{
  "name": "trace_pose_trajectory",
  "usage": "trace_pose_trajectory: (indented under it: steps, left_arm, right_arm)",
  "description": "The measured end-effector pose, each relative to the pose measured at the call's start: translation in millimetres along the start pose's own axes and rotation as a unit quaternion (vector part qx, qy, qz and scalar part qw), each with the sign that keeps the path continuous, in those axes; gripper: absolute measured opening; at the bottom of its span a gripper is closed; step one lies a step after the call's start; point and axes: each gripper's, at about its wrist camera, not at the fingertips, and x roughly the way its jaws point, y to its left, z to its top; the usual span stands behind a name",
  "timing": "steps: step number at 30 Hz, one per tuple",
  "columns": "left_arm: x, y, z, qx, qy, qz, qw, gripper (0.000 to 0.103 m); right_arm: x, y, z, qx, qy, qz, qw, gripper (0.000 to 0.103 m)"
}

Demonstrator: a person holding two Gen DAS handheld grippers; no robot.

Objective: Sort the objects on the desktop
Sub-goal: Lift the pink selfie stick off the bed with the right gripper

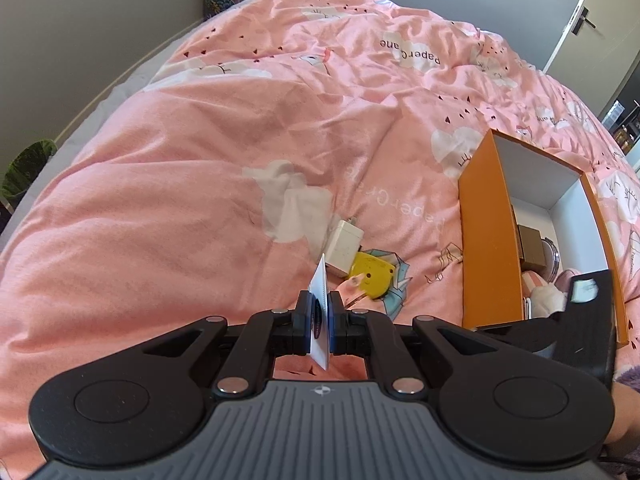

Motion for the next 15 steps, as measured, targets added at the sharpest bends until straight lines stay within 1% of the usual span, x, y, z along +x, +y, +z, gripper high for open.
trace_pose_trajectory:
  steps: [1,2,4,6,14,15]
  left_arm:
    - [-2,2,1,-0.002,-0.003,0.001,1.0,0.008]
    - [-3,3,2,-0.004,-0.005,0.002,1.0,0.008]
    - [-6,4,3,-0.005,-0.008,0.001,1.0,0.008]
    - [-8,4,4,-0.001,-0.01,-0.002,1.0,0.008]
    - [-16,-12,14,0.027,-0.021,-0.033,0.9989,0.008]
    - [-18,-16,16,0.031,-0.024,-0.039,0.9985,0.008]
  right_arm:
    - [-5,0,7,0.009,-0.006,0.006,1.0,0.031]
    - [-10,-3,9,0.017,-0.012,0.012,1.0,0.031]
    - [-19,4,13,0.035,-0.024,0.02,0.999,0.031]
    - [-26,0,17,0.05,-0.032,0.026,0.998,0.031]
    - [-71,-26,33,0.086,-0.073,0.027,0.993,0.03]
    - [-83,-28,34,0.092,-0.081,0.024,0.992,0.03]
